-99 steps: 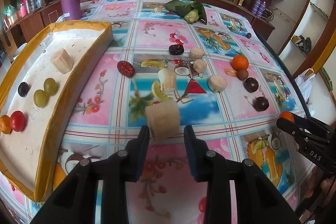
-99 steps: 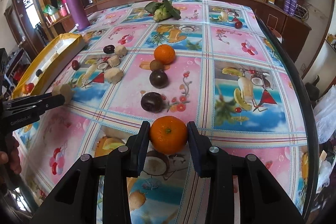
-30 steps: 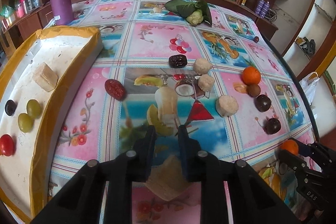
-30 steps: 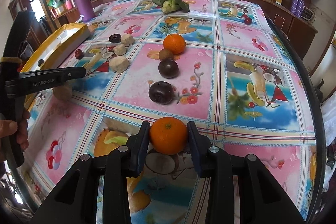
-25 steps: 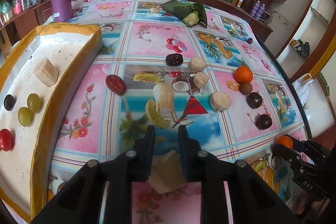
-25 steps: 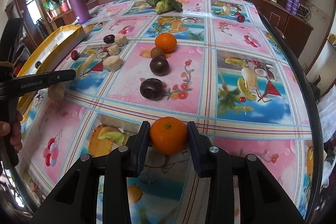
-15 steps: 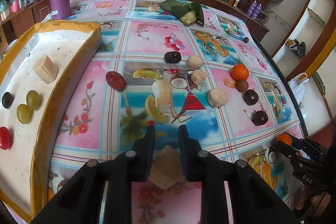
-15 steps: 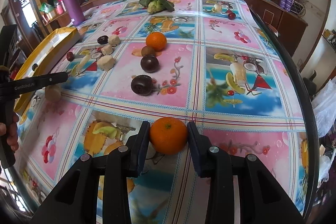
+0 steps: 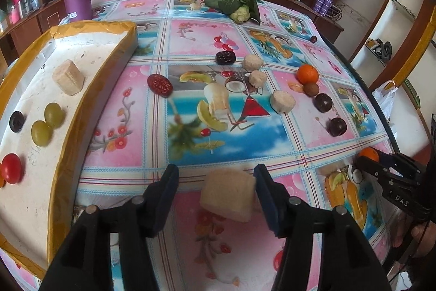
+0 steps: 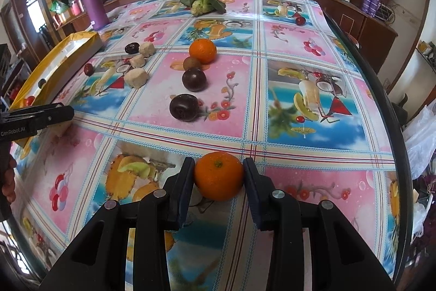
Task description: Organize fruits
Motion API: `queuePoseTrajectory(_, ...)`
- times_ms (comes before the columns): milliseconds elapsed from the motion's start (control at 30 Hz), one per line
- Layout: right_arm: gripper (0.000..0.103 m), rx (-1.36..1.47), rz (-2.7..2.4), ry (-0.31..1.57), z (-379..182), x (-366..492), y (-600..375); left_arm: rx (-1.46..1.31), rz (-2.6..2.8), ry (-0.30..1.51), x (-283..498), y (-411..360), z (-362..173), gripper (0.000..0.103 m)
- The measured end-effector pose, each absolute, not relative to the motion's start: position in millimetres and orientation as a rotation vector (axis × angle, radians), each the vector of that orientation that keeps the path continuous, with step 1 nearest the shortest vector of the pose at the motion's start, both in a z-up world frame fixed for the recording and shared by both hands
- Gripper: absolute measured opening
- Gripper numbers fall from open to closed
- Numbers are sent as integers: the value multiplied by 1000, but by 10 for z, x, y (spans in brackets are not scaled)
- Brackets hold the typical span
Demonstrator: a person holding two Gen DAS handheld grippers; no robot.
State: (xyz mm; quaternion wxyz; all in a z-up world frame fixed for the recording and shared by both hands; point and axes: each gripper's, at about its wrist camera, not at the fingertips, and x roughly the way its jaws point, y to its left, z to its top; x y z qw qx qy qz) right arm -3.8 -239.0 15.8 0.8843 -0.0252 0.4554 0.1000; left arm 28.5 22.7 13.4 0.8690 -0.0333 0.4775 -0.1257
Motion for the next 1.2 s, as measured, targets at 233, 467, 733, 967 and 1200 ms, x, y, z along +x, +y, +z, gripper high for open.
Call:
queuePoseTrajectory(233, 36, -71, 207, 950, 137, -42, -2390, 37, -249, 958, 177, 74, 105, 48)
queuePoseTrajectory(467, 35, -91, 212, 931, 143, -47, -2370, 39, -215, 944, 134, 42, 115, 41)
queuePoseTrajectory(733, 34, -107, 218, 889, 353, -92, -2285, 1, -204, 927, 20, 40, 316, 41)
queuePoseTrajectory(967, 34, -113, 234, 880, 494, -78, -2121, -46, -205, 904, -58, 171, 492, 41)
queuePoseTrajectory(1200, 34, -118, 282, 855, 640, -40, -1806, -87, -187, 870, -145, 468, 655, 41)
